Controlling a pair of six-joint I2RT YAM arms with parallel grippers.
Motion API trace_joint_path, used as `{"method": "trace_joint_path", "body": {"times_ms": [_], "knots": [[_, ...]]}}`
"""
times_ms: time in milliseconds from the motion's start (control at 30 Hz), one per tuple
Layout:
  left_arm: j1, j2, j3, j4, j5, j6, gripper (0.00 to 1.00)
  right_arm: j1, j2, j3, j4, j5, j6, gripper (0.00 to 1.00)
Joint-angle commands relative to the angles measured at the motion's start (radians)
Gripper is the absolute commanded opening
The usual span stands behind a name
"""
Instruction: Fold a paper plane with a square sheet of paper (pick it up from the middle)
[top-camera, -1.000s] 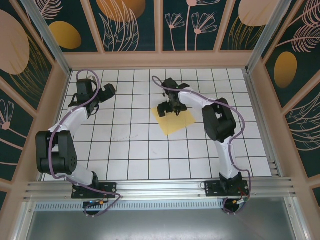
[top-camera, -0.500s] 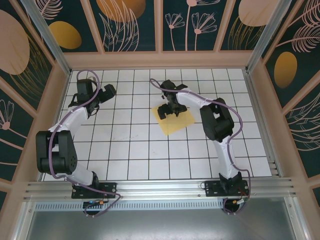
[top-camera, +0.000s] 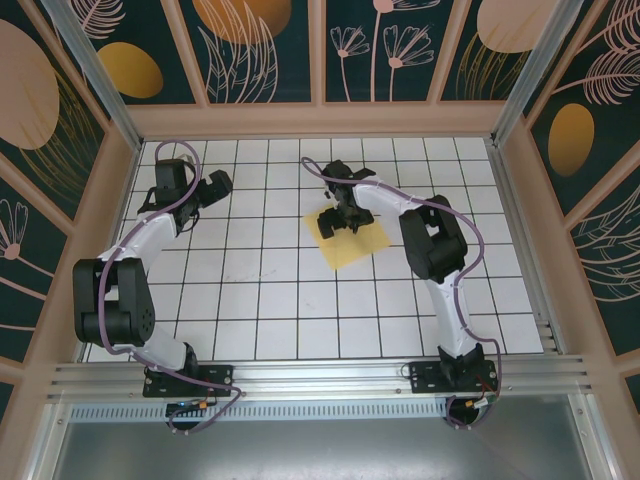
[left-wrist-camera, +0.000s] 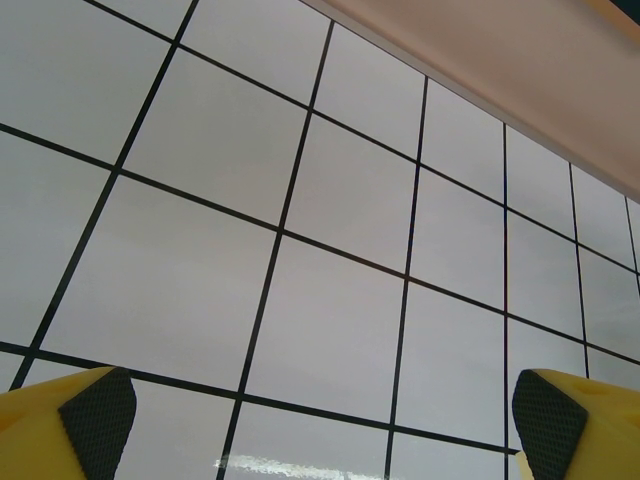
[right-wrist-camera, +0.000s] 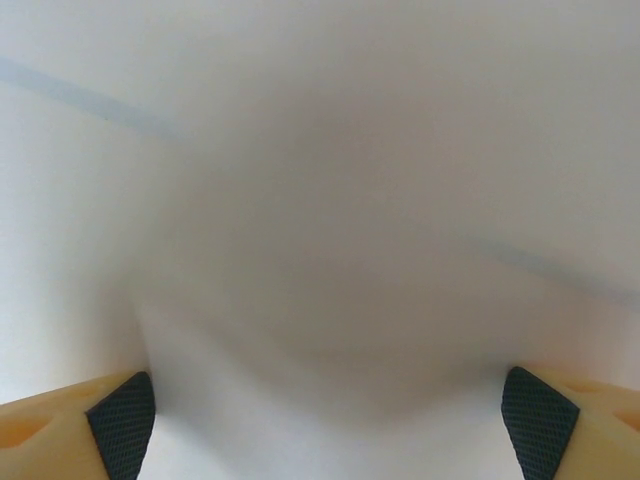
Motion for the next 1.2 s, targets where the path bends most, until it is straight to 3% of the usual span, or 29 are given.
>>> {"method": "trace_joint_path", "body": {"times_ms": [0, 200, 333, 433, 467, 633, 733, 1167], "knots": [[0.005, 0.013, 0.035, -0.015, 0.017, -0.003, 0.98, -0.004, 0.073, -0.031, -0.064, 0.014, 0.020, 0.90], [0.005, 0.019, 0.042, -0.020, 0.019, -0.003, 0.98, -0.004, 0.043, -0.005, -0.048, -0.040, 0.042, 0.78], [0.005, 0.019, 0.040, -0.020, 0.029, -0.006, 0.98, -0.004, -0.009, -0.005, -0.008, -0.140, 0.075, 0.56], [0.005, 0.022, 0.036, -0.014, 0.047, -0.010, 0.99, -0.005, -0.055, -0.030, 0.057, -0.288, 0.113, 0.34], [0.006, 0.025, 0.036, -0.012, 0.055, -0.013, 0.99, -0.007, -0.075, -0.047, 0.091, -0.349, 0.129, 0.32], [0.005, 0.035, 0.032, 0.002, 0.108, -0.032, 0.96, -0.026, -0.195, -0.195, 0.366, -0.696, 0.242, 0.27], [0.005, 0.039, 0.017, 0.023, 0.139, -0.056, 0.95, -0.069, -0.235, -0.283, 0.496, -0.795, 0.324, 0.26], [0.004, 0.053, 0.000, 0.046, 0.174, -0.091, 0.94, -0.133, -0.171, -0.340, 0.451, -0.680, 0.312, 0.29]]}}
